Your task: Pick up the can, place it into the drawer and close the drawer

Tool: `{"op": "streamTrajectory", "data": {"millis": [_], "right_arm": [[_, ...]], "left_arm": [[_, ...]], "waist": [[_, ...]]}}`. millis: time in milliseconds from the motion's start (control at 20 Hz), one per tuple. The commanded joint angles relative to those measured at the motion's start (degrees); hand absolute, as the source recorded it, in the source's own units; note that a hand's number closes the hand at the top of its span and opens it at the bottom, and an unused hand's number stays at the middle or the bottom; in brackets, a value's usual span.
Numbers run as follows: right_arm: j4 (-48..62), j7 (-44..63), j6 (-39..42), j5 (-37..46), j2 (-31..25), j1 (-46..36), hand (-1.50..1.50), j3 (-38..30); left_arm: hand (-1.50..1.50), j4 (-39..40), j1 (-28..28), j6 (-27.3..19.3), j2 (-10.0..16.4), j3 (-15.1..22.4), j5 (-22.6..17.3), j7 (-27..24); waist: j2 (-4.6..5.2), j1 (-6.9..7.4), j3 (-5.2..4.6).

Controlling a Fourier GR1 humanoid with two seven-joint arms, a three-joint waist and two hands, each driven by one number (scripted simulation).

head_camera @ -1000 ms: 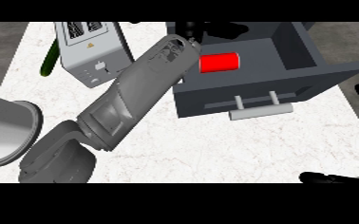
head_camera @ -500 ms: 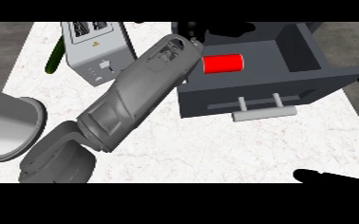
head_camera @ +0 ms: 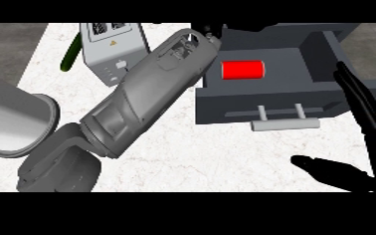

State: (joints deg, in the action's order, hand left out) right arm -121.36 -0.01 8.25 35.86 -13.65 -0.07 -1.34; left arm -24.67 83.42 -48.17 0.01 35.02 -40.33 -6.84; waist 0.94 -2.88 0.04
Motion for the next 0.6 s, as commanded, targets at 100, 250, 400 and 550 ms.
{"op": "streamTrajectory", "data": {"millis": [100,250,400,550], "right_arm": [[7.9,0.9,-2.4,13.8,-1.1,-4.2,-1.5,6.4],[17.6,-0.5,-6.5,20.1,-0.8,-6.1,-1.5,7.7],[20.0,0.2,-9.7,24.0,0.6,-6.1,-1.5,8.8],[28.1,-3.3,-15.6,23.8,2.6,-7.6,-1.5,7.5]], "left_arm": [[-1.5,-1.4,1.0,0.0,0.0,-0.8,-0.2,2.8],[-1.5,-3.6,-1.2,-1.1,0.0,0.4,0.8,1.8],[-1.5,-5.4,-1.8,-0.4,2.6,-0.6,2.0,4.9],[-1.5,-9.1,-2.0,0.8,6.2,0.4,3.6,9.1]], "waist": [[-0.66,2.57,-0.04],[-0.69,3.42,-0.02],[-1.1,3.78,-0.04],[-1.12,3.99,0.0]]}}
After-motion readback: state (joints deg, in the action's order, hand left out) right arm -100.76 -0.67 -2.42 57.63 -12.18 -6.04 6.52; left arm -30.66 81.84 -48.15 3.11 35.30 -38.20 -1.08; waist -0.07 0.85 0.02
